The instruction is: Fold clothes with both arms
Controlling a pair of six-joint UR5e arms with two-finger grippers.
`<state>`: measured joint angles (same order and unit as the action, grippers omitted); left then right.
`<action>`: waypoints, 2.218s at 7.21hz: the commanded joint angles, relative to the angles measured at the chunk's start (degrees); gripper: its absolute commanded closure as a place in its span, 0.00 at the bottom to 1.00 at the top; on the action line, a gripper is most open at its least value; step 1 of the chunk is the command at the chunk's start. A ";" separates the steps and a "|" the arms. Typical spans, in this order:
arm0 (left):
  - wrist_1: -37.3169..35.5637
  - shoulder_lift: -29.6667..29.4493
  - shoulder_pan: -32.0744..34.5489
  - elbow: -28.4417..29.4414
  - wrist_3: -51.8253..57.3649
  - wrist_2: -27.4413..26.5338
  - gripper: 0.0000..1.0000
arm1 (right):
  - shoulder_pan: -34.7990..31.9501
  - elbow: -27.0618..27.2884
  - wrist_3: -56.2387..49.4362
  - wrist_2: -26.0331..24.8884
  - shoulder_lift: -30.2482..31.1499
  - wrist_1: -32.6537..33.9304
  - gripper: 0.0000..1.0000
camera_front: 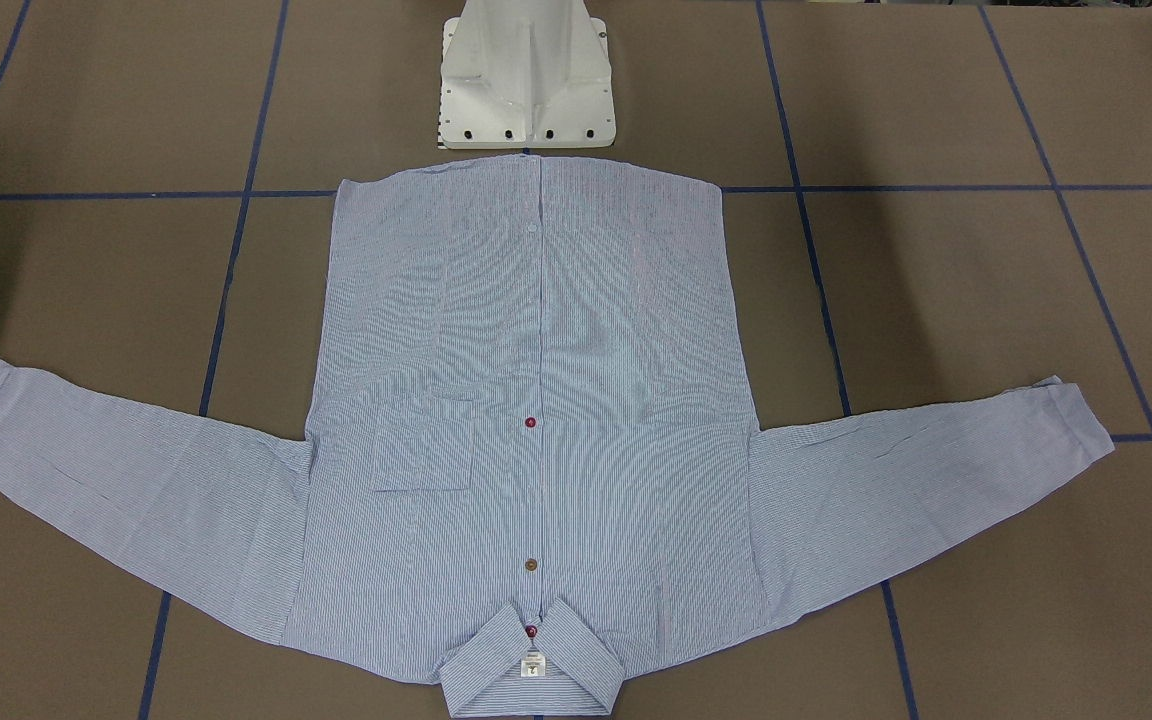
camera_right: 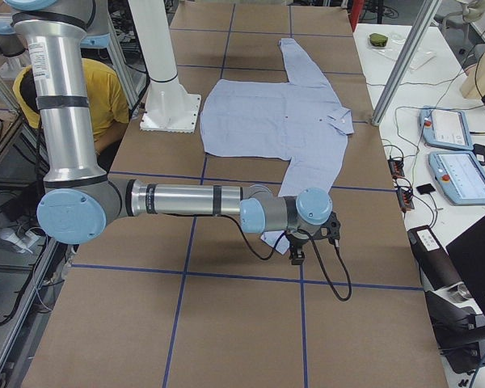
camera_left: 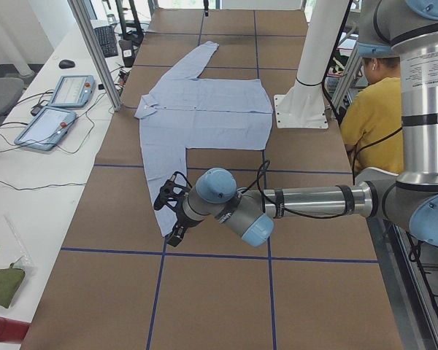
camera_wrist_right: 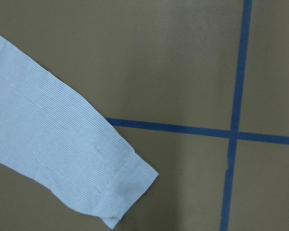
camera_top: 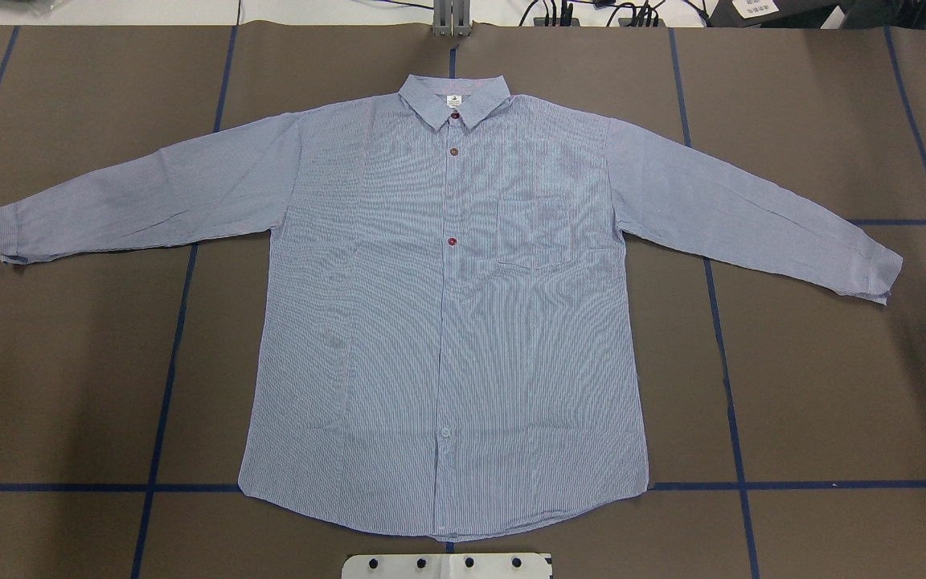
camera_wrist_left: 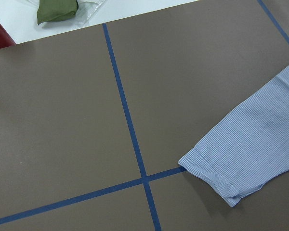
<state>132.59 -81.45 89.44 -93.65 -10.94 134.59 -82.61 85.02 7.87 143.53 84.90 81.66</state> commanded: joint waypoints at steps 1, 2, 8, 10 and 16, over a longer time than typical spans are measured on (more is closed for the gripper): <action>0.03 -0.19 -0.32 1.27 -2.57 1.29 0.01 | 9.16 3.03 23.72 -9.33 5.84 -19.82 0.00; 0.04 -0.28 -1.28 1.63 -2.85 1.64 0.01 | 13.22 2.35 36.73 -13.06 8.84 -31.36 0.00; 0.12 -0.28 -1.64 1.63 -3.12 1.47 0.01 | 22.13 -0.81 69.61 -16.79 8.36 -38.68 0.02; 0.04 -0.28 -1.64 1.54 -3.12 1.64 0.01 | 22.49 -1.00 70.26 -17.40 8.70 -38.68 0.07; 0.04 -0.28 -1.64 1.28 -3.12 1.73 0.01 | 22.32 -0.65 70.52 -16.88 8.96 -38.68 1.00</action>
<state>132.63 -81.74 87.80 -92.37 -14.06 136.28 -60.22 83.68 78.33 126.48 93.84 42.98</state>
